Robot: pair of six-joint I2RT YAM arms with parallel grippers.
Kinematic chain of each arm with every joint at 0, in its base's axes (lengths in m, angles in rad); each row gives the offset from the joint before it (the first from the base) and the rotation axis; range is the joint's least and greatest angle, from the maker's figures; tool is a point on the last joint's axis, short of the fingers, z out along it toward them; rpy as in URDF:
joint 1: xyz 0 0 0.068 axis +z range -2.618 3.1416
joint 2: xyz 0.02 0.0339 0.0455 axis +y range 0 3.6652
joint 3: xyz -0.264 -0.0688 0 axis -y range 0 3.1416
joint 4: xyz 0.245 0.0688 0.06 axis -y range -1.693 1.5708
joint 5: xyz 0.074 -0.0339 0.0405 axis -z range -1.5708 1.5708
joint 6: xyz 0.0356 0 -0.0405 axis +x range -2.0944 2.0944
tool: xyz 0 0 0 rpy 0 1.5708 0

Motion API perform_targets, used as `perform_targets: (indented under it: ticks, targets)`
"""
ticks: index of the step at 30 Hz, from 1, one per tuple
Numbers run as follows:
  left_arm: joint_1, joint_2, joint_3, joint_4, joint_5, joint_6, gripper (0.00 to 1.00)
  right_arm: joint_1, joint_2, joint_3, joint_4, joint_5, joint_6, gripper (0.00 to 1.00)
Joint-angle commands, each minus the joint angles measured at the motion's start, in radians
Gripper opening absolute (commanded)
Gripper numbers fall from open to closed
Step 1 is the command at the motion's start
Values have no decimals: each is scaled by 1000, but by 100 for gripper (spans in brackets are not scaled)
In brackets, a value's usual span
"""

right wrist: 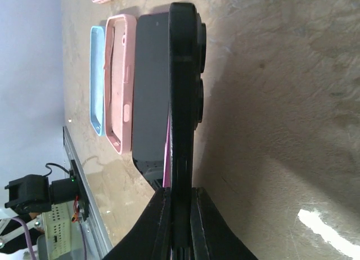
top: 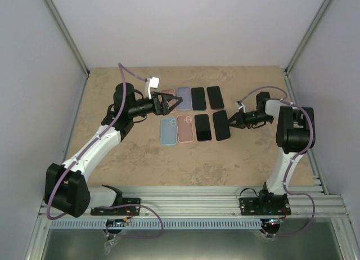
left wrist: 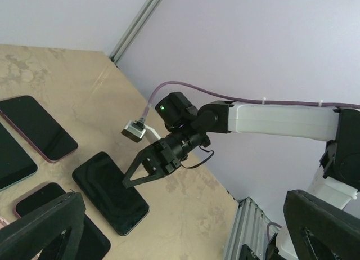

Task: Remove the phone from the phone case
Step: Place the phone at the center of the board.

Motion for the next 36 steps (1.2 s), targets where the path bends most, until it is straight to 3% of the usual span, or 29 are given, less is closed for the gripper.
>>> perform_targets:
  ticks: [1, 11, 22, 36]
  targets:
    - [4, -12, -9, 44, 10, -12, 99, -11, 36, 40, -41, -71, -33, 1]
    - [6, -3, -13, 57, 12, -25, 99, -15, 101, 55, -43, -106, -26, 1]
    - [7, 10, -11, 59, 7, -29, 99, -29, 115, 50, -25, -97, -16, 14]
    - [12, 7, -15, 56, -4, -25, 99, -31, 67, 17, -12, -59, -1, 52]
